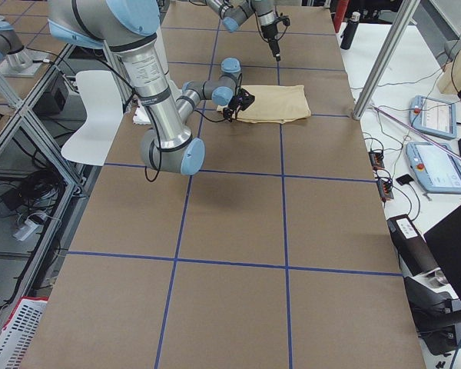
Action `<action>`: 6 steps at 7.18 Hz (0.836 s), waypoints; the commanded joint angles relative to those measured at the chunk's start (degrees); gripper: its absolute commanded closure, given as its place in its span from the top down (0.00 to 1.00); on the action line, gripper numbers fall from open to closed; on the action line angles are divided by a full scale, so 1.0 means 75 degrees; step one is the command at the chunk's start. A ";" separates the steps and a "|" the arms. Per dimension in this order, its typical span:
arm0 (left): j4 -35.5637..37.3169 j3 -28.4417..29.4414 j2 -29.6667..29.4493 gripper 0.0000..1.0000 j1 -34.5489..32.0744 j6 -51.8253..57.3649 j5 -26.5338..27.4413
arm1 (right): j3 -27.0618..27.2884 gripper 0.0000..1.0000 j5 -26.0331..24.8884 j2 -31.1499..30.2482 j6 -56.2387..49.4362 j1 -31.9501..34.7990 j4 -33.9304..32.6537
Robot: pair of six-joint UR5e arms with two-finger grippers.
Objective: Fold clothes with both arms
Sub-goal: 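Hold the folded edge with the right gripper while the left gripper returns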
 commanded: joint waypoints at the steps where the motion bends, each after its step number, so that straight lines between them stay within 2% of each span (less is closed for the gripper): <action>1: 0.0002 -0.0079 0.0121 0.99 0.0014 0.0001 0.0000 | -0.0016 1.00 -0.0051 0.0035 0.0784 -0.0167 -0.0012; 3: -0.0010 -0.0090 0.0145 0.99 0.0014 0.0001 -0.0012 | 0.0077 1.00 -0.0051 0.0070 0.0798 -0.0168 -0.0398; 6: -0.0010 -0.0079 0.0145 0.99 0.0026 0.0001 -0.0012 | 0.0078 0.99 -0.0063 0.0093 0.0809 -0.0168 -0.0387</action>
